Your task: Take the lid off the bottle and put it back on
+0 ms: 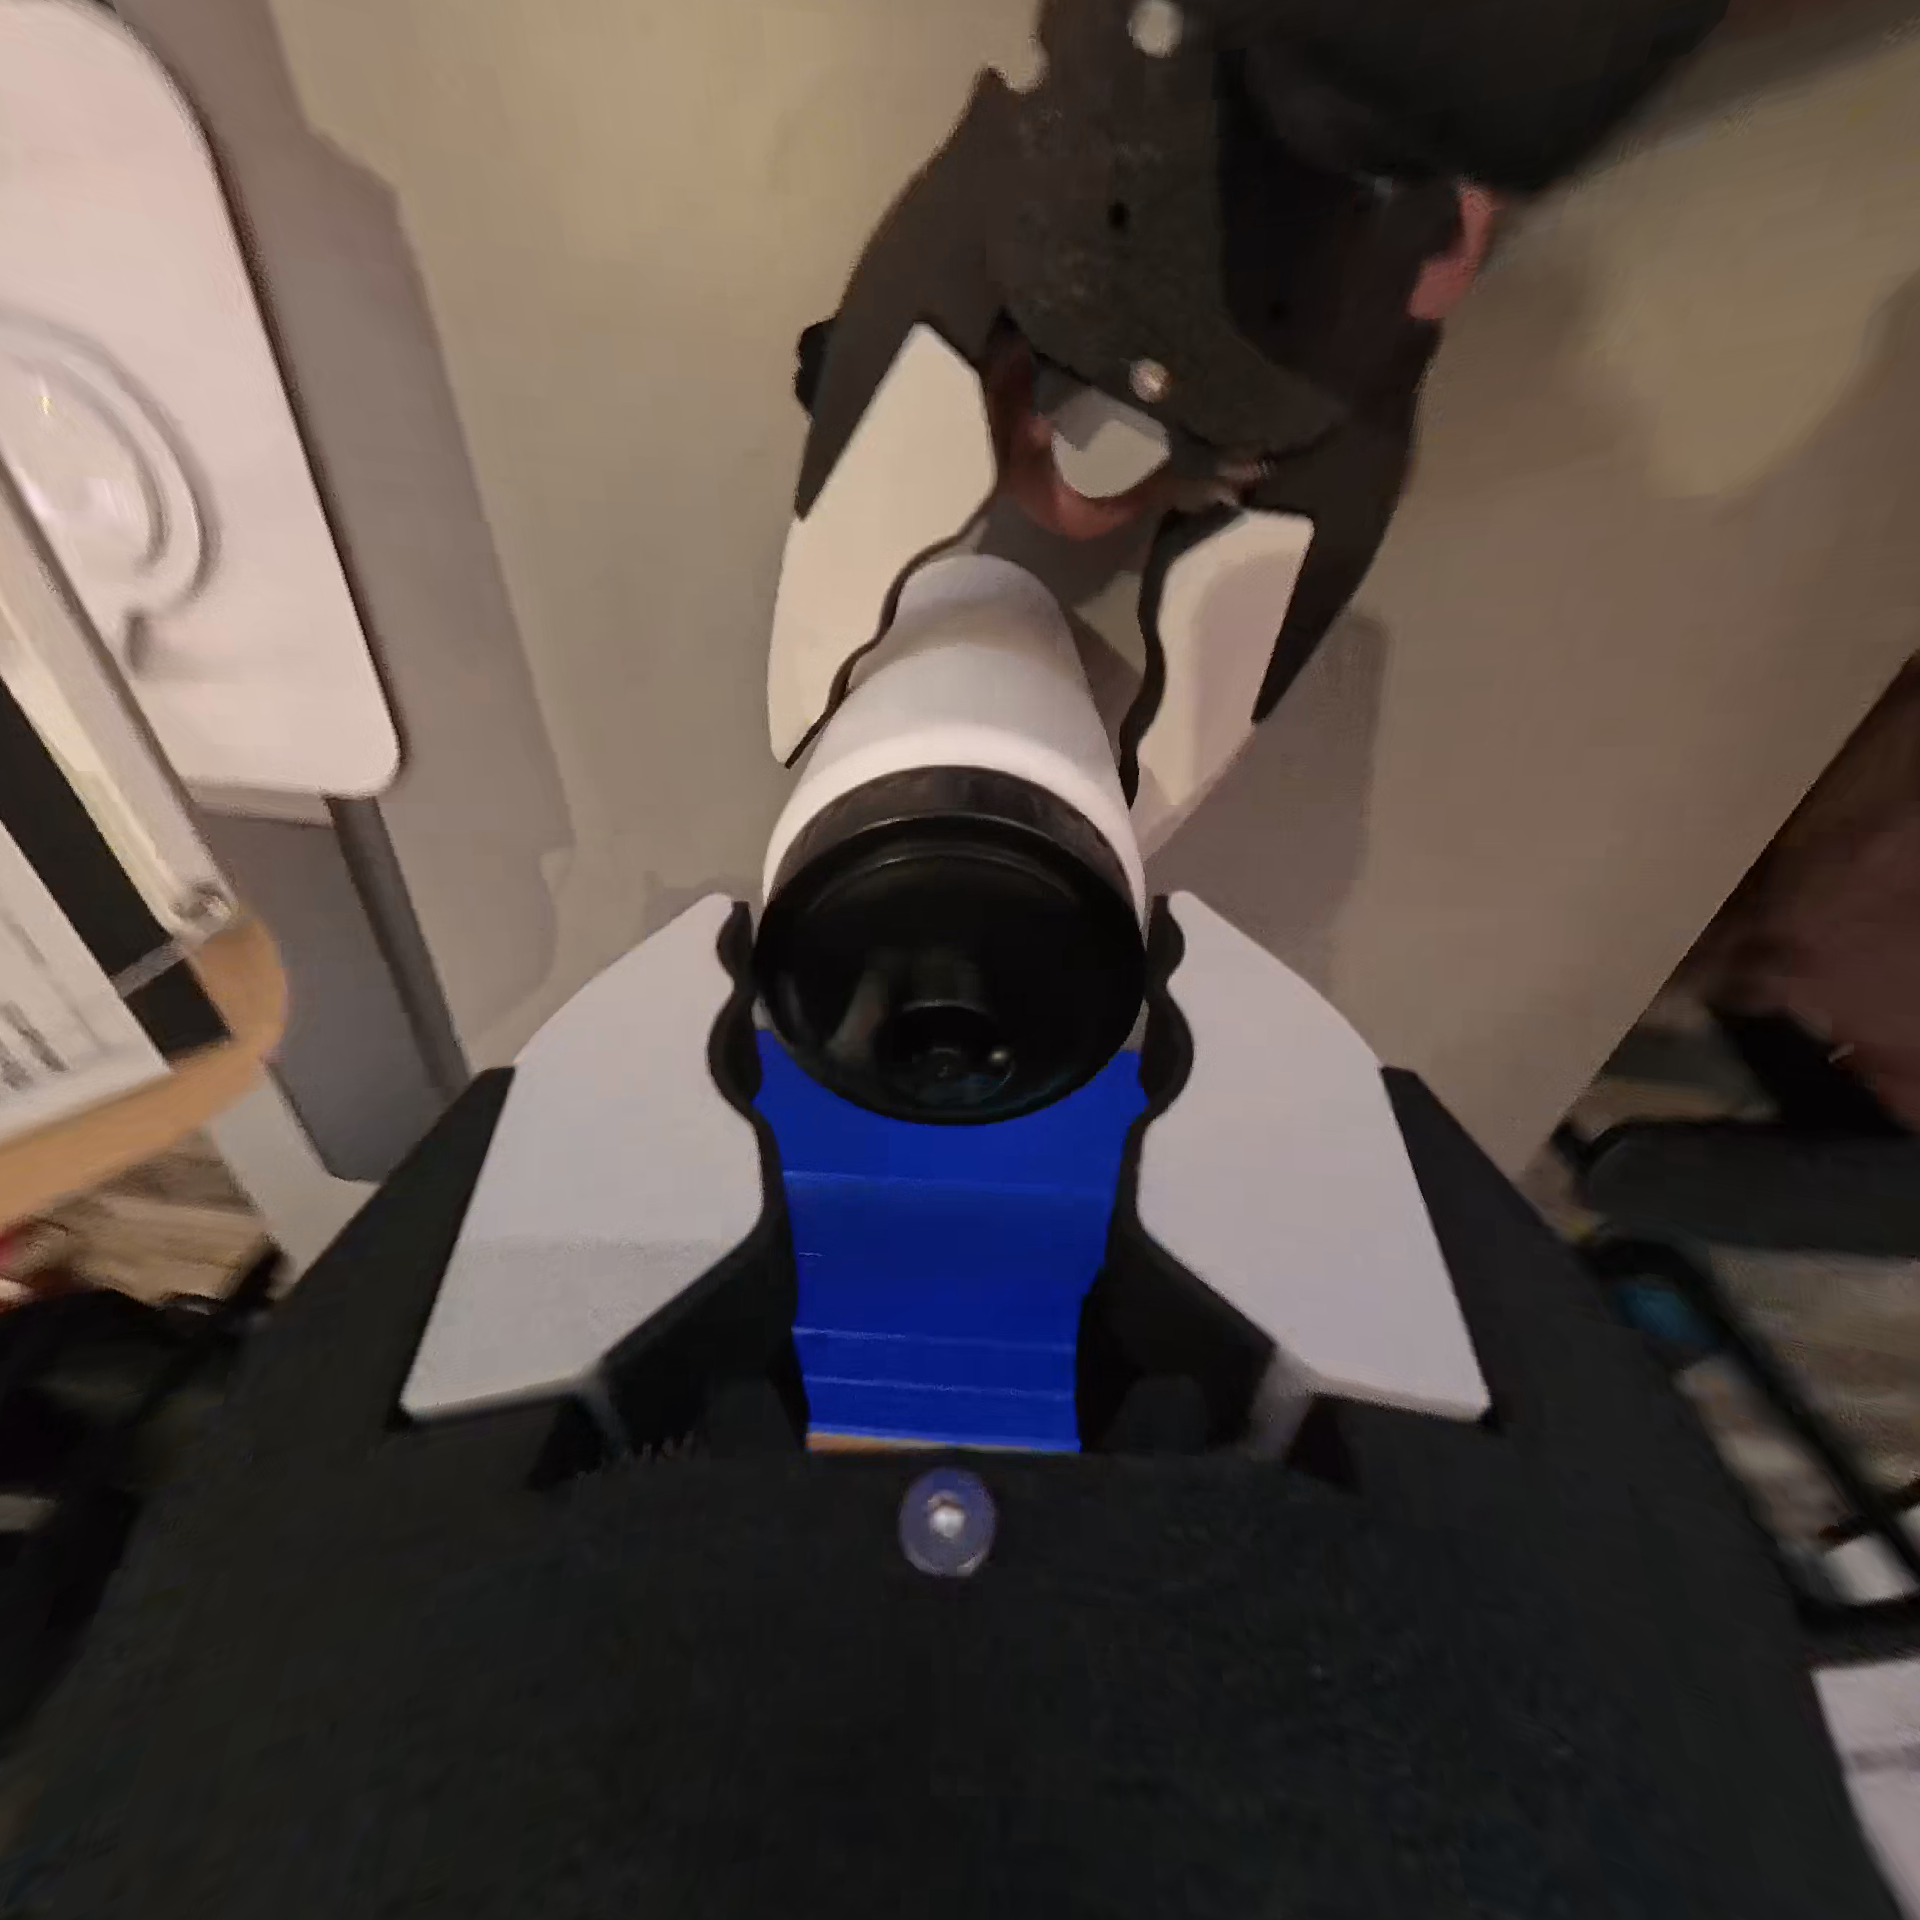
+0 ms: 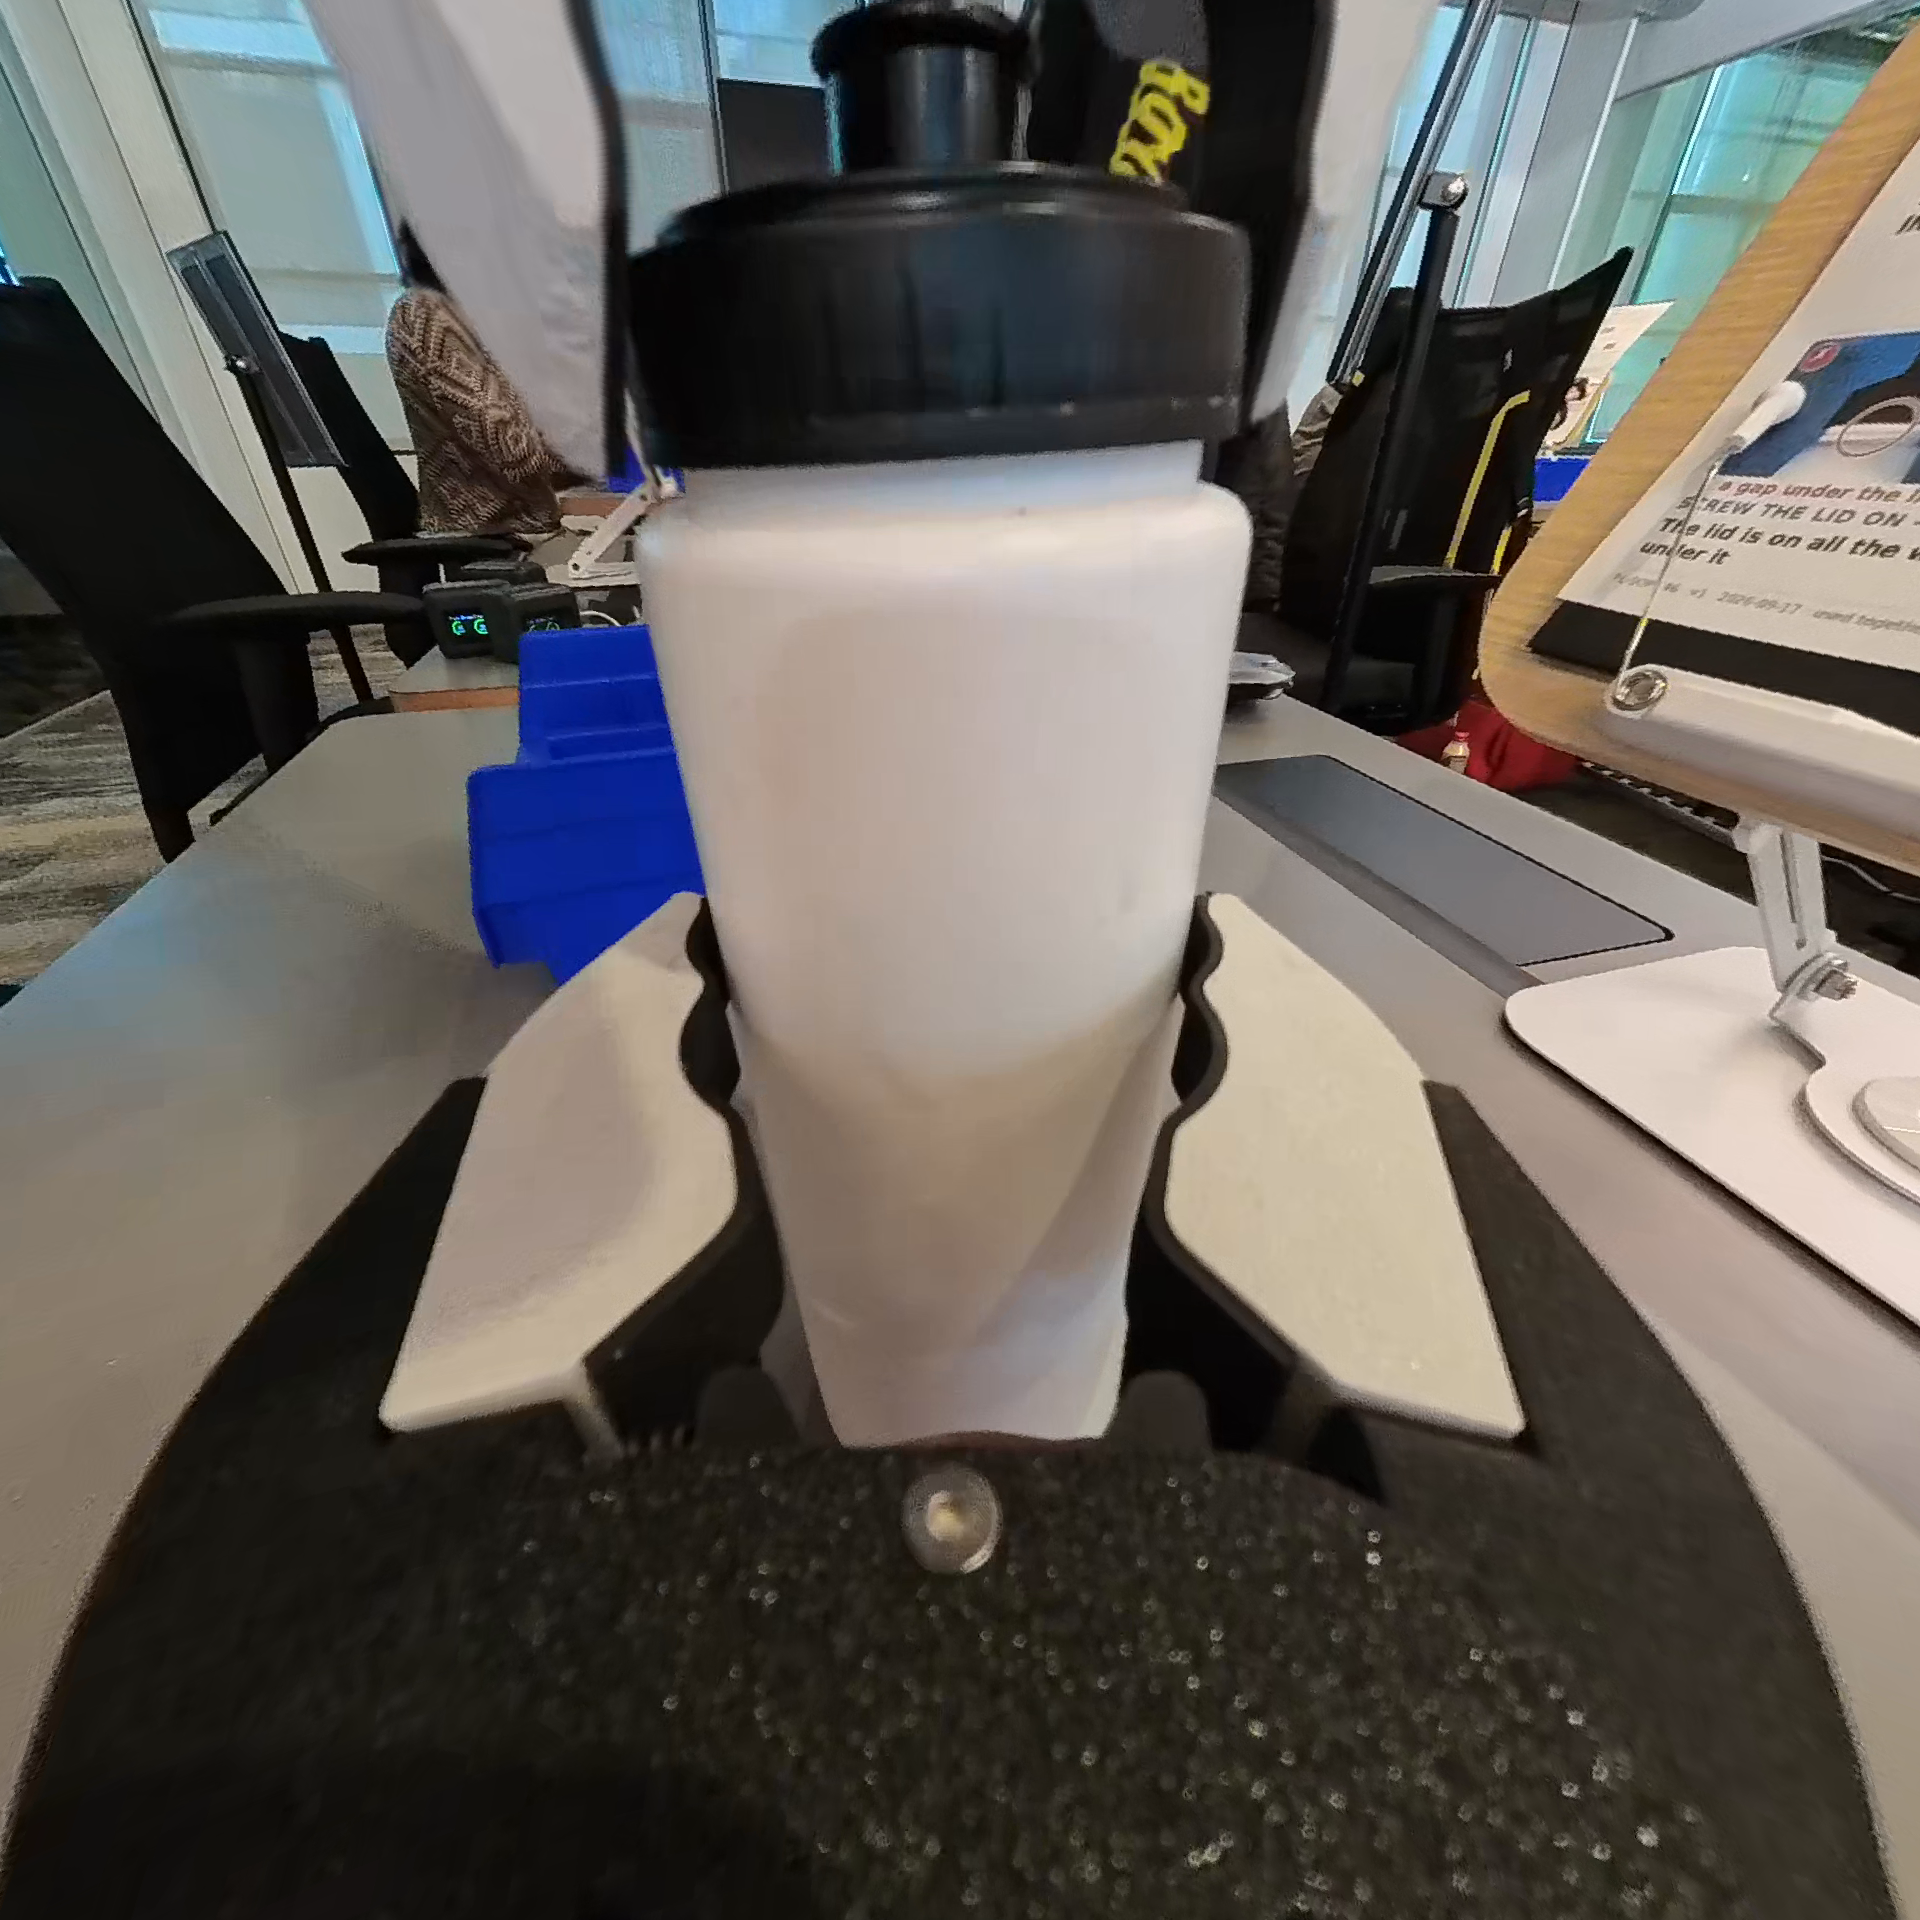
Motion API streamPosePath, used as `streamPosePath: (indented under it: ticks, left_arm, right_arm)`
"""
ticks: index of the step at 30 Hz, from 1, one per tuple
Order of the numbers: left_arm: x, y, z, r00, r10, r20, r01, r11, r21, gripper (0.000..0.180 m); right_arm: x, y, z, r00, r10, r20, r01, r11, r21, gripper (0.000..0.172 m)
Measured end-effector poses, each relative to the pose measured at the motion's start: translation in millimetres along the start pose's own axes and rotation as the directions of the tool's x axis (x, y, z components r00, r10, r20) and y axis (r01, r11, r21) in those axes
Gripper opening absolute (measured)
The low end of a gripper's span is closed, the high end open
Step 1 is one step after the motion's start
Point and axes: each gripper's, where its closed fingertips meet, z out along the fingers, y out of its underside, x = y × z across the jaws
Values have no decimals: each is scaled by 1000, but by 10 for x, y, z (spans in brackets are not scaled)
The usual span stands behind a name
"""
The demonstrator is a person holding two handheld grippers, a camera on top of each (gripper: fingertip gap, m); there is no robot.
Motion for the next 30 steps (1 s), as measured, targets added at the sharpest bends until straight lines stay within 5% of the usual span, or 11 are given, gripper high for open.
streamPosePath:
  ticks: [4,8,14,17,24,30]
  left_arm:
    - [-3,29,3,949,315,4,-313,946,-87,71]
    - [-24,47,6,815,579,0,-571,803,-170,71]
    - [-102,45,0,428,904,17,-855,410,-318,71]
    - [-126,-1,-6,346,938,8,-887,330,-323,71]
    - [-112,-12,-16,420,904,77,-862,424,-277,71]
    - [72,-148,-410,682,701,207,-691,711,-133,85]
  right_arm:
    - [1,5,4,1000,5,6,-5,1000,-10,83]
    - [9,6,-1,1000,20,15,-20,1000,-6,83]
    - [31,4,-7,998,50,25,-50,999,8,83]
    - [55,-3,-28,998,64,23,-64,998,12,83]
    - [81,6,-40,999,47,4,-47,999,3,83]
    - [82,6,-40,999,37,-9,-37,999,5,83]
